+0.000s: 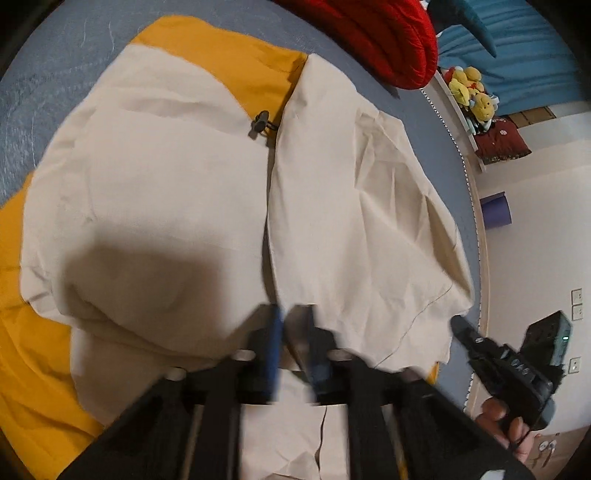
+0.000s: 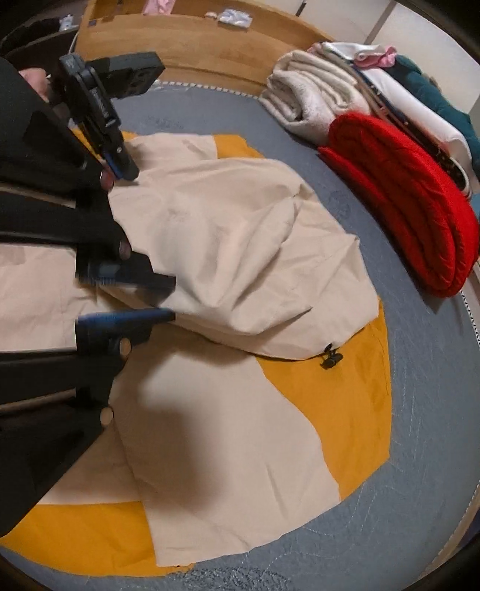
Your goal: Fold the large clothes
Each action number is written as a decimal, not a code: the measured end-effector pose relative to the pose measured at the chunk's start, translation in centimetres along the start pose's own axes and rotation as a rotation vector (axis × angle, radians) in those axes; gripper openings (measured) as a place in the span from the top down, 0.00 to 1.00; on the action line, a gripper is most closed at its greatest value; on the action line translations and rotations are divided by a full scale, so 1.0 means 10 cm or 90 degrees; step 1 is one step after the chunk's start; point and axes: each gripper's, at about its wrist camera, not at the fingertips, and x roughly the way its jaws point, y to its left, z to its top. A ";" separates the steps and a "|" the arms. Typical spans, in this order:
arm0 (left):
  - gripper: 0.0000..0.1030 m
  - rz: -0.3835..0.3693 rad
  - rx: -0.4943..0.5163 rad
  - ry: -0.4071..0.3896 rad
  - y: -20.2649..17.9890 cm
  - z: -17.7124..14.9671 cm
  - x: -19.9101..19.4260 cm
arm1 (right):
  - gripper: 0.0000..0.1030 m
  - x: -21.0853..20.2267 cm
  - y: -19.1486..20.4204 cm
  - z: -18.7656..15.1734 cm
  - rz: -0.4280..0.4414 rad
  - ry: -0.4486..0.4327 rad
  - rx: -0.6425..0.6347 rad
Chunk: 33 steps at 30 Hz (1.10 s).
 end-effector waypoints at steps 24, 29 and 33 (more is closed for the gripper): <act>0.91 -0.088 -0.081 0.039 0.01 -0.12 0.27 | 0.98 0.16 -0.27 -0.03 -0.035 0.015 0.100; 0.96 -0.079 0.008 -0.070 -0.24 -0.01 -0.17 | 0.98 -0.07 -0.16 0.04 0.036 -0.032 0.067; 0.96 -0.027 0.023 -0.085 -0.21 0.03 -0.26 | 0.98 -0.10 -0.19 0.06 0.075 -0.042 0.094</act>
